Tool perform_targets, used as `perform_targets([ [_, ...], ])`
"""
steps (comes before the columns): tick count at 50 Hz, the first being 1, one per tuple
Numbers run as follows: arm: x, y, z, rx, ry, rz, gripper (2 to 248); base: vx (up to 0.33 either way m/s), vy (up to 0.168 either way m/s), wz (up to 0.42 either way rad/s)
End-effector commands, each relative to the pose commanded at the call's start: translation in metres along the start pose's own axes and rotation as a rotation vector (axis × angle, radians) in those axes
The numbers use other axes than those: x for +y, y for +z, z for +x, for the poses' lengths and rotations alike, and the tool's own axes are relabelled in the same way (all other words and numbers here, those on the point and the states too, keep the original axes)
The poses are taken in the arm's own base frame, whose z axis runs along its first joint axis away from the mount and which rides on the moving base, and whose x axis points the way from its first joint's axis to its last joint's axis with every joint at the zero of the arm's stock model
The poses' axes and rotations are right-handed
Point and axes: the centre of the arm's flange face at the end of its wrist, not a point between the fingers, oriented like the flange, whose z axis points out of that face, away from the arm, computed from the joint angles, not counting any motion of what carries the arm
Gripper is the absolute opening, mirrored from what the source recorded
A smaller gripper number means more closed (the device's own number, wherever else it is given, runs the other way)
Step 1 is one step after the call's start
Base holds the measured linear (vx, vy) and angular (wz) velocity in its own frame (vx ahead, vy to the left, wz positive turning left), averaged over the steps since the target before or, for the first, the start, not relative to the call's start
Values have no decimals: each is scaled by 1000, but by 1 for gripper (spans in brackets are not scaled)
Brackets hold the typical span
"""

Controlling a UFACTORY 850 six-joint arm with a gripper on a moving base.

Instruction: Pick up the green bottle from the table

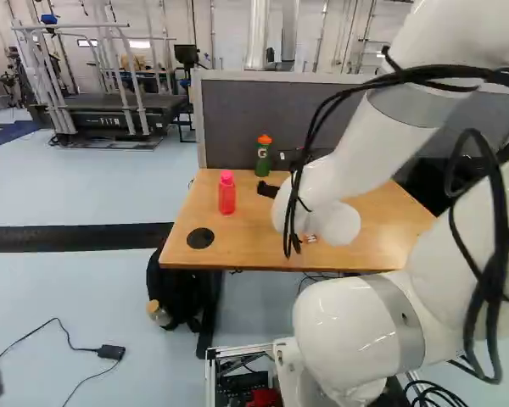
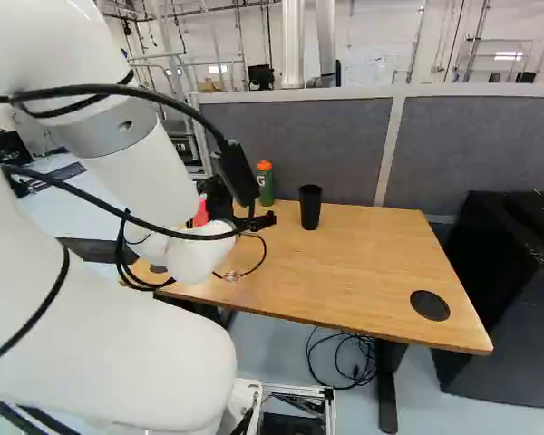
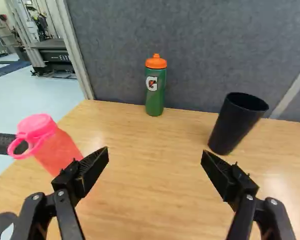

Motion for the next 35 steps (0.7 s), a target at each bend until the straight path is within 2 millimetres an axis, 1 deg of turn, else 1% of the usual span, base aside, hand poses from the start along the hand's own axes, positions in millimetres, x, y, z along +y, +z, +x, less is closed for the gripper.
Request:
perform_targets([
  [15, -4, 29, 13, -8, -5, 13, 247, 1, 1, -2],
  [35, -5, 68, 29, -11, -5, 13, 247, 0, 0, 0],
])
